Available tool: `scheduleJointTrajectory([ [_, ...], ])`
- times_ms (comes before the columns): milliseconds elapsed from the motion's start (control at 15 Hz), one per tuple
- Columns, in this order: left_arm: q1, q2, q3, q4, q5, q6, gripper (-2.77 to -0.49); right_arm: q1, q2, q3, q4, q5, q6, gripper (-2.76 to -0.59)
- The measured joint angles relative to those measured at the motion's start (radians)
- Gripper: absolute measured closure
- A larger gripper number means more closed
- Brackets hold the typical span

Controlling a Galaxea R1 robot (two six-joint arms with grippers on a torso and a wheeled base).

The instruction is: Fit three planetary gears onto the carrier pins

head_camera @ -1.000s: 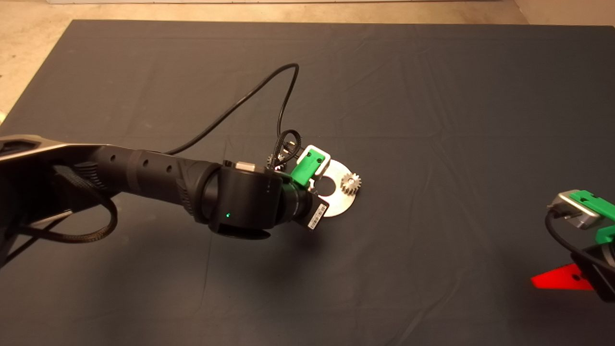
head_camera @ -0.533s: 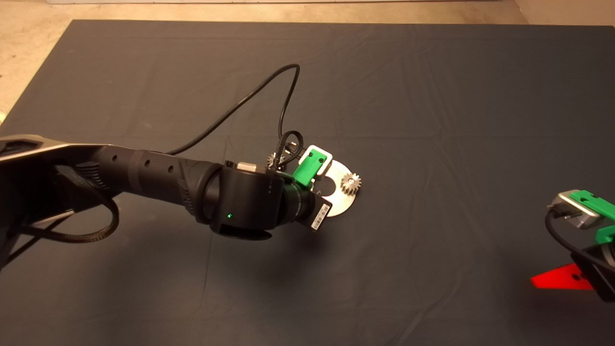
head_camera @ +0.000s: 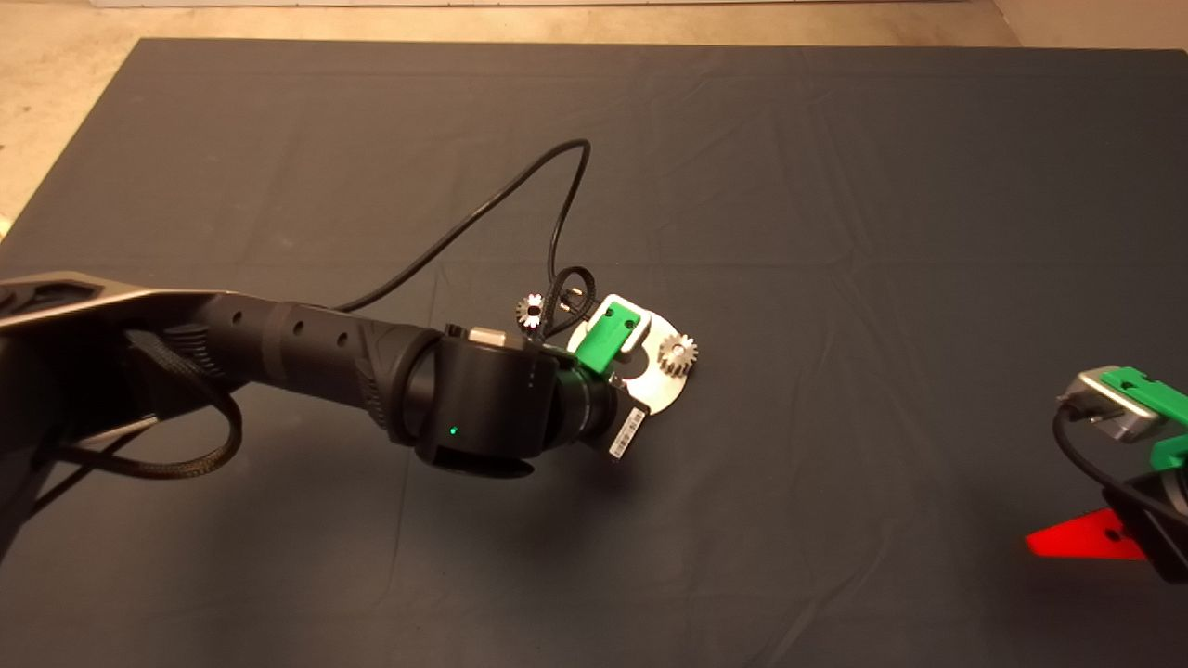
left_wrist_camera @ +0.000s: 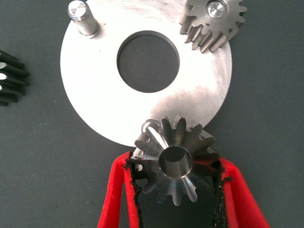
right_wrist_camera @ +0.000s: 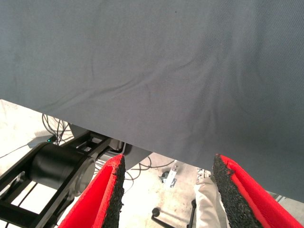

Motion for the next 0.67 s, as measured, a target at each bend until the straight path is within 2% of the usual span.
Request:
scheduleJointTrajectory([
  [133,0.000,0.000,-0.012,0.002,0.000,0.000,-0.57,0.000,0.000,0.000,0.000,0.000,0.000,-1.34],
  [333,0.000,0.000,-0.017,0.003,-0.016,0.000,-0.57,0.000,0.000,0.000,0.000,0.000,0.000,-1.34],
  [667,0.000,0.000,-0.021,0.014,-0.017,0.000,-0.57,0.000,-0.003,0.000,0.000,0.001,0.000,-1.34],
])
